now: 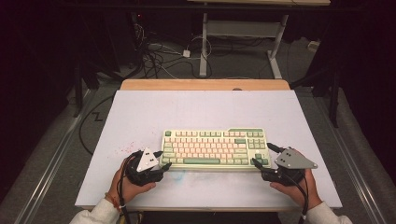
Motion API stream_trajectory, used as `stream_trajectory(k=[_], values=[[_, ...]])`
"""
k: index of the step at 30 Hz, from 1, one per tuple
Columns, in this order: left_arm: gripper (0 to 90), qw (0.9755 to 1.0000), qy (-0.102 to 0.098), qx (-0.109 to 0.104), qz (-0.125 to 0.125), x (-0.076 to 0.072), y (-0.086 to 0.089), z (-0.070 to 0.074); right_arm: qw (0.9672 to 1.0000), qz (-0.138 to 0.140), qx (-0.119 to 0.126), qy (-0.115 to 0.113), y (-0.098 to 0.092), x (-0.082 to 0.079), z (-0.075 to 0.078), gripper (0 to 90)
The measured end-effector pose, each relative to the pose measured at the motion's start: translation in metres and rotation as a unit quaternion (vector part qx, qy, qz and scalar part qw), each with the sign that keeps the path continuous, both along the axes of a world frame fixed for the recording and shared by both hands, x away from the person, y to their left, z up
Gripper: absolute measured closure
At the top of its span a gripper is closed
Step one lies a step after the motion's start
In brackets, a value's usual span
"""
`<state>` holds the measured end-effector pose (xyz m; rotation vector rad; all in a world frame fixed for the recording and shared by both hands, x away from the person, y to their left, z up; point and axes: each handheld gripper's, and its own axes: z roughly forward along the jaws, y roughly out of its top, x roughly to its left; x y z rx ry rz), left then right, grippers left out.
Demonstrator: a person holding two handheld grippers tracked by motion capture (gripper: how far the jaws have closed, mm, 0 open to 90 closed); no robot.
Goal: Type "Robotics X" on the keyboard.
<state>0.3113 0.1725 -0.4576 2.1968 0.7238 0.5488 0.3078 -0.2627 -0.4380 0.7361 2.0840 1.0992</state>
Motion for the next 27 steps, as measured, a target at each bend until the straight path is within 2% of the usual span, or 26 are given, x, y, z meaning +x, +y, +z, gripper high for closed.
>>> stream_trajectory(k=[7, 12, 19, 21, 27], values=[[71.2, 0.9995, 0.026, 0.012, -0.011, 0.007, -0.004, 0.001, 0.9999, -0.003, -0.010, 0.011, -0.004, -0.003, -0.007, 28.8], [87.7, 0.9989, 0.035, 0.023, -0.021, 0.013, -0.009, 0.004, 0.9998, -0.003, -0.014, 0.012, -0.003, -0.003, -0.009, 28.8], [87.9, 0.9981, 0.044, 0.034, -0.024, 0.025, -0.019, 0.008, 0.9997, 0.002, -0.020, 0.017, 0.001, -0.002, -0.012, 28.8], [87.9, 0.9979, 0.051, 0.032, -0.027, 0.028, -0.022, 0.010, 0.9996, 0.005, -0.022, 0.017, 0.001, -0.003, -0.012, 28.7], [87.9, 0.9967, 0.059, 0.048, -0.026, 0.036, -0.030, 0.014, 0.9995, -0.004, -0.027, 0.017, 0.002, -0.001, -0.013, 28.5]])
